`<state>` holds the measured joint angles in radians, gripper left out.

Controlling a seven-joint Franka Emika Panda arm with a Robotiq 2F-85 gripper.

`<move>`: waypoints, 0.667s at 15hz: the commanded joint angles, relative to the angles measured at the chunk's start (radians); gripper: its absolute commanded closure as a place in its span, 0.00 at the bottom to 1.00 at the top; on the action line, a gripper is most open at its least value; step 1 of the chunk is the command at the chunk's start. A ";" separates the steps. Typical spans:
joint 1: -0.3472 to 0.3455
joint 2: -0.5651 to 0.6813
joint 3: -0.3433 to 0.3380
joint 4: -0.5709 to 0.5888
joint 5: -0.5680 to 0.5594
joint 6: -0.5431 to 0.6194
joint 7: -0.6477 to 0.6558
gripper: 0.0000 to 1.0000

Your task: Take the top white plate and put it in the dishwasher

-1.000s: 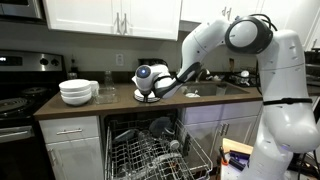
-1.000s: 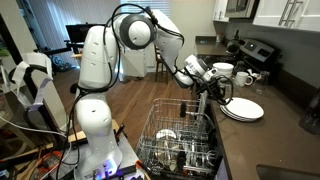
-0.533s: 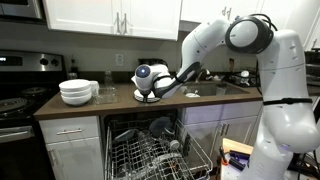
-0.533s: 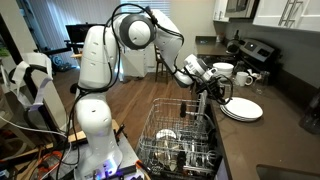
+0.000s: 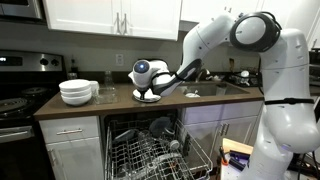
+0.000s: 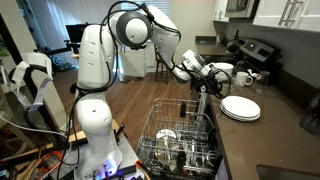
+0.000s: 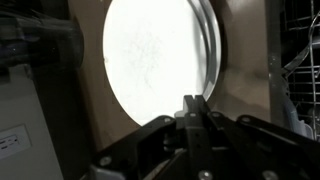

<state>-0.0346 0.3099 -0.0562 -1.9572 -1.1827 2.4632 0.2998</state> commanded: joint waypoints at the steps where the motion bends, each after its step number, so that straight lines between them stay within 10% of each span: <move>1: 0.004 -0.028 0.010 -0.015 0.035 -0.008 -0.051 0.94; 3: 0.002 -0.022 0.013 -0.012 0.040 -0.006 -0.053 0.94; 5: 0.000 -0.016 0.012 -0.010 0.045 -0.007 -0.052 0.69; 10: -0.011 -0.001 0.002 -0.006 0.045 0.012 -0.053 0.42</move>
<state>-0.0361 0.3102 -0.0491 -1.9575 -1.1690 2.4632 0.2965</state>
